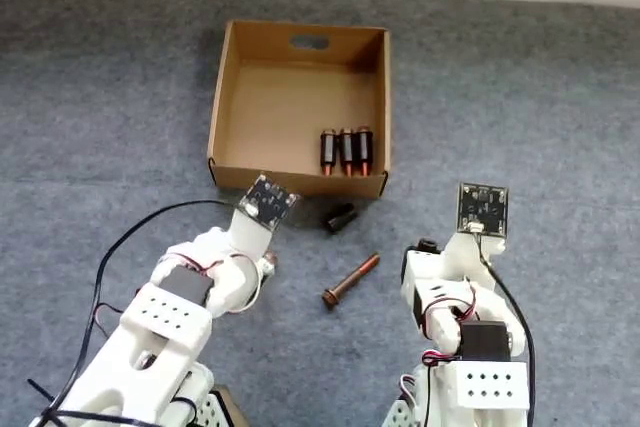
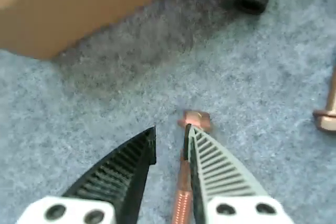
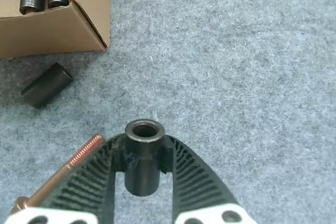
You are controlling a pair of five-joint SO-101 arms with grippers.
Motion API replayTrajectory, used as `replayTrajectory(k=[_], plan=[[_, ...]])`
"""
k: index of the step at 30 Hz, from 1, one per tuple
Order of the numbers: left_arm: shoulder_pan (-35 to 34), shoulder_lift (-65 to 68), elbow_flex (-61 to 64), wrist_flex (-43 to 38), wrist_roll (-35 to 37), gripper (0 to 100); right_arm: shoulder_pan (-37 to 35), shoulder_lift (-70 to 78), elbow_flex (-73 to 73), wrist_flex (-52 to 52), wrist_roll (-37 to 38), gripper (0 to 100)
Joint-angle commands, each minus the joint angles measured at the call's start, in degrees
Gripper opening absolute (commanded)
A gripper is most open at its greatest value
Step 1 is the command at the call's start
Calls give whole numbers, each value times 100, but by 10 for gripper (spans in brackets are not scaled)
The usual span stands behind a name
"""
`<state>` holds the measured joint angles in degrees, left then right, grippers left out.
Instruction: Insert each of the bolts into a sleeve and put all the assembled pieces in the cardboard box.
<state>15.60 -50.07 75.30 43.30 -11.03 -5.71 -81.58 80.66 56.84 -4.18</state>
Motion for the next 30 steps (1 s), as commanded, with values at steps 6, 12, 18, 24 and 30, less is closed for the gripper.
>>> replayTrajectory(k=[6, 12, 18, 24, 30], plan=[[-13, 13, -2000, 2004, -18, 105, 57, -66, -31, -22, -18, 5], [75, 655, -1763, 2084, -413, 105, 57, -66, -31, -22, -18, 5], [66, 2158, -2440, 2092, -404, 105, 57, -66, -22, -22, -18, 5], [75, 2941, -2756, 2075, -422, 105, 57, -66, -22, -22, -18, 5], [84, 3108, -2774, 2048, -422, 105, 57, -66, -22, -22, -18, 5]])
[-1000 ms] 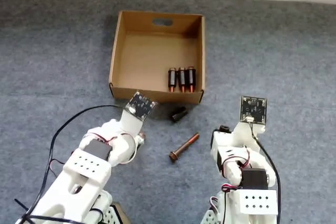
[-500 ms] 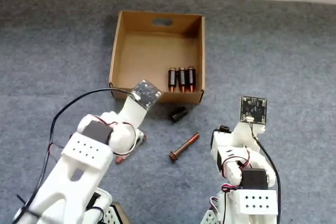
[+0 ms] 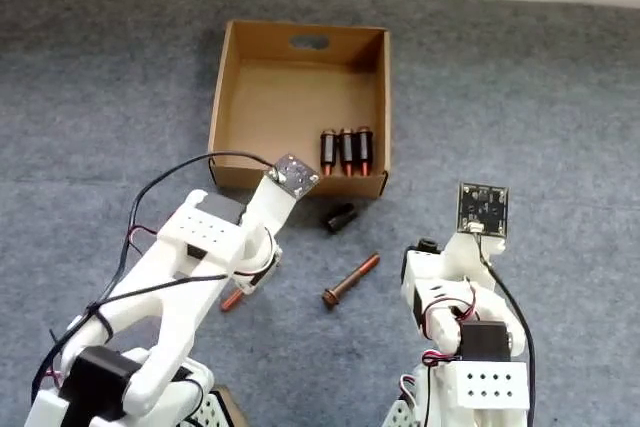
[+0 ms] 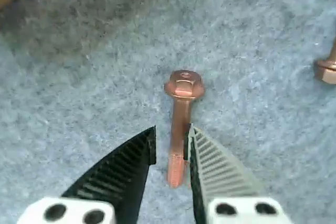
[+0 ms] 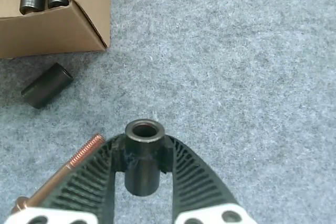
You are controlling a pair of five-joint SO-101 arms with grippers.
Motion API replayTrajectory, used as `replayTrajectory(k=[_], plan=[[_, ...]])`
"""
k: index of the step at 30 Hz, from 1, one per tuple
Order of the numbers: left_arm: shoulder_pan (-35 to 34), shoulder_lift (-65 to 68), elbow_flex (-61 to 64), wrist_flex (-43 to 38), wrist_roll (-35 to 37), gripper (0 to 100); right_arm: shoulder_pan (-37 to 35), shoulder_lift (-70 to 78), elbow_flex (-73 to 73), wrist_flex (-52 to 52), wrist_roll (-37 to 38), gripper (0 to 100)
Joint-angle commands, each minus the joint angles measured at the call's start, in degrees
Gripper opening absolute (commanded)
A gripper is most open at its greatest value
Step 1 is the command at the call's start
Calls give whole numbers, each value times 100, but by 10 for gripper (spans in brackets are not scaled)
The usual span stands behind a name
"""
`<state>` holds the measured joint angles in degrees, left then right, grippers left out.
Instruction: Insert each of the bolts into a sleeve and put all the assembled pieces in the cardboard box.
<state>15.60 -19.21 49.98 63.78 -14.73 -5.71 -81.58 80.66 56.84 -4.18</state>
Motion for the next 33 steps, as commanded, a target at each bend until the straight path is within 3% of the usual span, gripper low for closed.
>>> replayTrajectory(k=[1, 9, 18, 33], plan=[[84, 22, -251, 0, -53, 105, 57, -66, -22, -22, -18, 5], [576, 66, -303, -44, -35, 105, 57, -66, -22, -22, -18, 5], [189, 75, -295, -167, -35, 105, 57, -66, -22, -22, -18, 5], [242, 84, -303, -193, -26, 161, 57, -66, -22, -22, -18, 5]])
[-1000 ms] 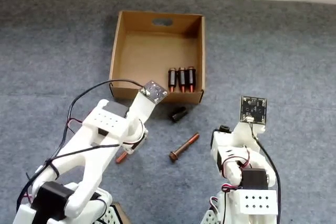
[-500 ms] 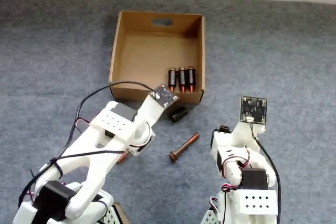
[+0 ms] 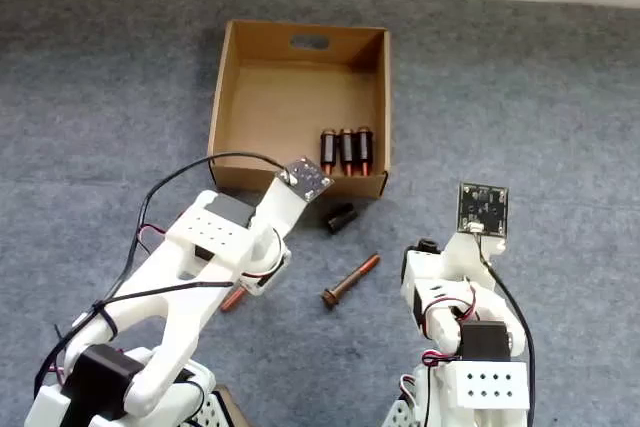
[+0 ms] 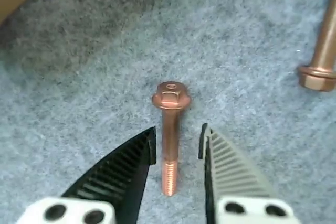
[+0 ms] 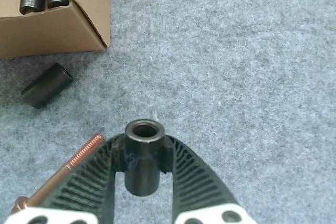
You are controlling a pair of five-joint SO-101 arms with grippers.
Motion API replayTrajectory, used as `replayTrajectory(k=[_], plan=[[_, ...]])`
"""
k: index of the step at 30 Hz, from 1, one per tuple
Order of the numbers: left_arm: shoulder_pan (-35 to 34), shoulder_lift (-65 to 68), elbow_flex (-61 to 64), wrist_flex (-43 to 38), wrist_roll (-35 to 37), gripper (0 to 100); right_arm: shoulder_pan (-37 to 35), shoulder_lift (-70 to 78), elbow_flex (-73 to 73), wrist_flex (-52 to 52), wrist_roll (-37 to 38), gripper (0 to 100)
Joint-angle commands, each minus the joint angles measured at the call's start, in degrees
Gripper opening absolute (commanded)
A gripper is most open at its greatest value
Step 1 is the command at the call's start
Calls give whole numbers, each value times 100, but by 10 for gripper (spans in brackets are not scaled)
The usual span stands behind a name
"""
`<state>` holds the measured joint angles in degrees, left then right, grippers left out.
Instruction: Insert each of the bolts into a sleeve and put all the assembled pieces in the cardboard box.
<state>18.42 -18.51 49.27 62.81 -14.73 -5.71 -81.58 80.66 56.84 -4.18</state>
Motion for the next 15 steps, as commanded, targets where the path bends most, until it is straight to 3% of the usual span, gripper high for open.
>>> replayTrajectory(k=[1, 15], plan=[[-48, 13, -224, -141, -26, 157, 57, -66, -22, -22, -18, 5], [-75, 259, -295, -281, -26, 150, 57, -66, -22, -22, -18, 5]])
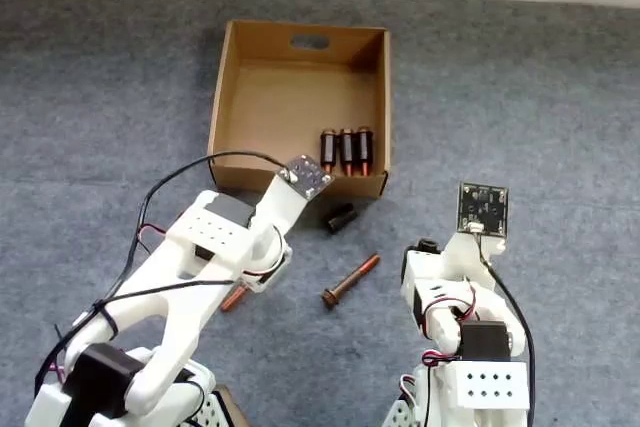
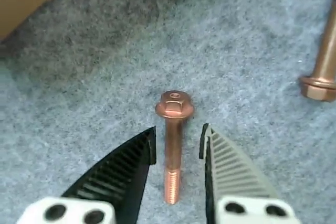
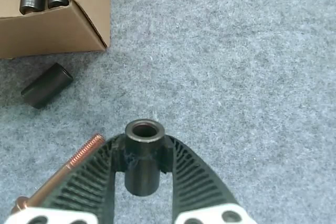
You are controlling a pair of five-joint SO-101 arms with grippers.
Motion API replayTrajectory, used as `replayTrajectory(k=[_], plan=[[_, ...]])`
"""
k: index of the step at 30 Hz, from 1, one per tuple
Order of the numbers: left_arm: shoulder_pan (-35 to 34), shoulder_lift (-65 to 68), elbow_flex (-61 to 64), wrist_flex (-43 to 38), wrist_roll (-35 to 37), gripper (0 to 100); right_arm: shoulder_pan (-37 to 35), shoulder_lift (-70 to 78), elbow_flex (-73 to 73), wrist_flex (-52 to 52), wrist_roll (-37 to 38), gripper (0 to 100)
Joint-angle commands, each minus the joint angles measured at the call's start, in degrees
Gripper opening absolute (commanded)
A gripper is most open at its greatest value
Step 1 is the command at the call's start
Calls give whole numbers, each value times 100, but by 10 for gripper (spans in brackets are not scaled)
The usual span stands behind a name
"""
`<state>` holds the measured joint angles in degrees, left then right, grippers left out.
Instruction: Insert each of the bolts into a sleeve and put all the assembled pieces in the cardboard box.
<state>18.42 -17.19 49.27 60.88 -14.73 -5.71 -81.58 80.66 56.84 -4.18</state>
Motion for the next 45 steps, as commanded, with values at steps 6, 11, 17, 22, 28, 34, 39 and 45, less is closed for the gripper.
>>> replayTrajectory(k=[6, 11, 17, 22, 28, 34, 39, 45], plan=[[-92, 1068, -734, -62, -26, 150, 57, -66, -22, -22, -18, 5], [-92, 1349, -901, -79, -26, 150, 57, -66, -22, -22, -18, 5], [-57, 1393, -892, -53, -26, 1, 57, -66, -22, -22, -18, 5], [-48, 1341, -884, -35, -26, 8, 57, -66, -22, -22, -18, 5], [-92, 629, -1165, 607, -35, 8, 57, -75, -110, -92, -18, 5], [-57, -1068, -1200, 870, -35, 8, -13, -75, -110, -822, -18, 5], [-57, -2149, -1235, 756, -35, 8, -505, -75, -92, -1332, -18, 5], [-92, -3064, -1191, 105, 404, 8, -1297, -66, -84, -2097, -18, 5]])
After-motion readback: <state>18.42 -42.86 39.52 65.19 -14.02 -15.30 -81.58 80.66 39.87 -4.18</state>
